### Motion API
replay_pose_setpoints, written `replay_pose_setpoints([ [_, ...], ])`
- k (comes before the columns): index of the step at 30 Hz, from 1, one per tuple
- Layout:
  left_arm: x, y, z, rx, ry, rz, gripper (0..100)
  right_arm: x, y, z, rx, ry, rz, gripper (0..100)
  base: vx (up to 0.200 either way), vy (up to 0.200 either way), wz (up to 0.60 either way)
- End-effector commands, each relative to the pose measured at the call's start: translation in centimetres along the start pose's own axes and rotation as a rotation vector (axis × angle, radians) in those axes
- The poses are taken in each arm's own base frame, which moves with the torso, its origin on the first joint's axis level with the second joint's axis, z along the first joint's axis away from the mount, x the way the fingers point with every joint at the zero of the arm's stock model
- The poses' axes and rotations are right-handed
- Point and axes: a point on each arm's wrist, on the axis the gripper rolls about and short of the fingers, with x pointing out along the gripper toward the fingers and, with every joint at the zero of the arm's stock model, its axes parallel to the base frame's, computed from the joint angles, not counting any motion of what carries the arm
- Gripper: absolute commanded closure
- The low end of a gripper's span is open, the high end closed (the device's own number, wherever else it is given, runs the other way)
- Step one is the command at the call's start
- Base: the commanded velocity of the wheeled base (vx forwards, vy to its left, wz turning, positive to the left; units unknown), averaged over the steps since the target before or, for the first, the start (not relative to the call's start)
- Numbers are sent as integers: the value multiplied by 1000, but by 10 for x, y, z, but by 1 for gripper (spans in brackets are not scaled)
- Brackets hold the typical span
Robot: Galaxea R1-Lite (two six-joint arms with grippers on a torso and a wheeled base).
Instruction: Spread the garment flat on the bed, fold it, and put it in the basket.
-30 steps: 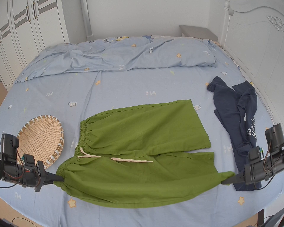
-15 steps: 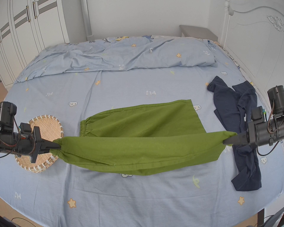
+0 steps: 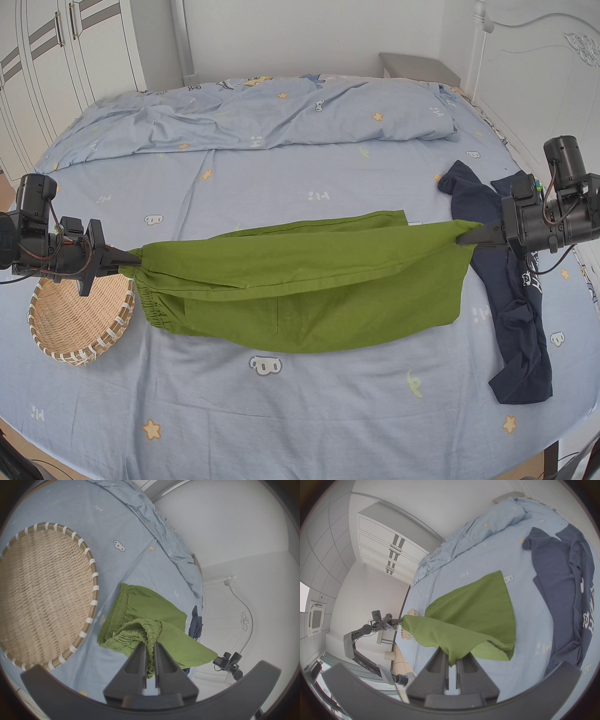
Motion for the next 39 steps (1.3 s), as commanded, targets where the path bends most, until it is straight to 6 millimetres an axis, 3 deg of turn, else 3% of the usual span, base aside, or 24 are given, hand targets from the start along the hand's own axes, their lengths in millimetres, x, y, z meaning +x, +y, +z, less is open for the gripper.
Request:
replay_pose_setpoints([
  [1,27,10,20,-12,19,10,100,13,-7,22,-2,-9,-5,100,0,0,0],
  [6,31,6,37,7,-24,19,100,14,-4,36,-45,-49,3,100,0,0,0],
  [17,27,-8,45,61,-63,-20,100,22,-10,35,-141,-91,16,100,0,0,0],
  [23,36,-14,51,82,-63,-35,100,32,-27,35,-127,-92,-4,100,0,0,0],
  [29,44,-7,52,75,-48,-22,100,38,-43,36,-186,-189,3,100,0,0,0],
  [39,51,-1,53,84,-41,-17,100,61,-62,35,-199,-209,4,100,0,0,0],
])
